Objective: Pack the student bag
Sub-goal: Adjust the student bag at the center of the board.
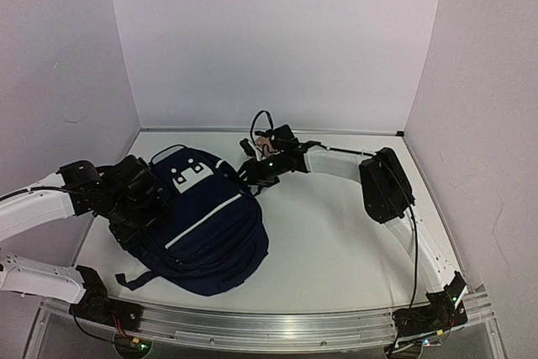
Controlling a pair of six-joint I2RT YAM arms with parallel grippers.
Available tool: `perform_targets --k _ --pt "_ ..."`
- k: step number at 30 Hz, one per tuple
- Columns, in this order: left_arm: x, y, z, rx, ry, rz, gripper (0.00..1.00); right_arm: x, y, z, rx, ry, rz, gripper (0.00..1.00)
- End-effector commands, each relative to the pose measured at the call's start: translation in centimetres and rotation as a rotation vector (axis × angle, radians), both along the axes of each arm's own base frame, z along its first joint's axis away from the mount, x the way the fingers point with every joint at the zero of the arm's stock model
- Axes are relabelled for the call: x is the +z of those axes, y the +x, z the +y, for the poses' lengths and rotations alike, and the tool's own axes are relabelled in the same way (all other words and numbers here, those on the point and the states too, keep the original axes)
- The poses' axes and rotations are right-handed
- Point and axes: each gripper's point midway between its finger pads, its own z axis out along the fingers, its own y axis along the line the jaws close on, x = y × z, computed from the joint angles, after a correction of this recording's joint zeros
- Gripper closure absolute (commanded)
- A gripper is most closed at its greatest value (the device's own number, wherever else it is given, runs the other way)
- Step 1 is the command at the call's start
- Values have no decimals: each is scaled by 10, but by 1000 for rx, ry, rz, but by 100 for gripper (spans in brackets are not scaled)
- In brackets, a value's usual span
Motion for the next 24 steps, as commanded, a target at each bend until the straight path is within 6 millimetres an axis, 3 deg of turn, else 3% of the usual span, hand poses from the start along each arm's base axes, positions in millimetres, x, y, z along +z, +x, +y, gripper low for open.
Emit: perform_targets --k 1,3,7,10,12,17,21,24 --pt "-9 4 -10 69 -51 36 2 43 -28 -2 81 71 24 92" --pt "-12 4 -10 75 -42 46 2 57 -40 -10 96 77 35 100" --pt "-20 5 -9 91 -29 66 3 64 -70 -41 105 49 78 100" --pt "-26 12 -22 47 -49 67 3 77 -101 -69 106 22 71 100" --pt "-31 20 -35 -12 -51 78 4 66 -125 -91 93 -18 113 100" --pt "-39 60 -92 -237 -52 88 4 61 -166 -134 33 -64 197 100" --pt "-51 98 -152 -433 -128 75 10 68 -191 -154 16 -64 226 85" --pt "-48 130 -203 -611 -169 30 15 70 -209 -167 14 -64 247 81"
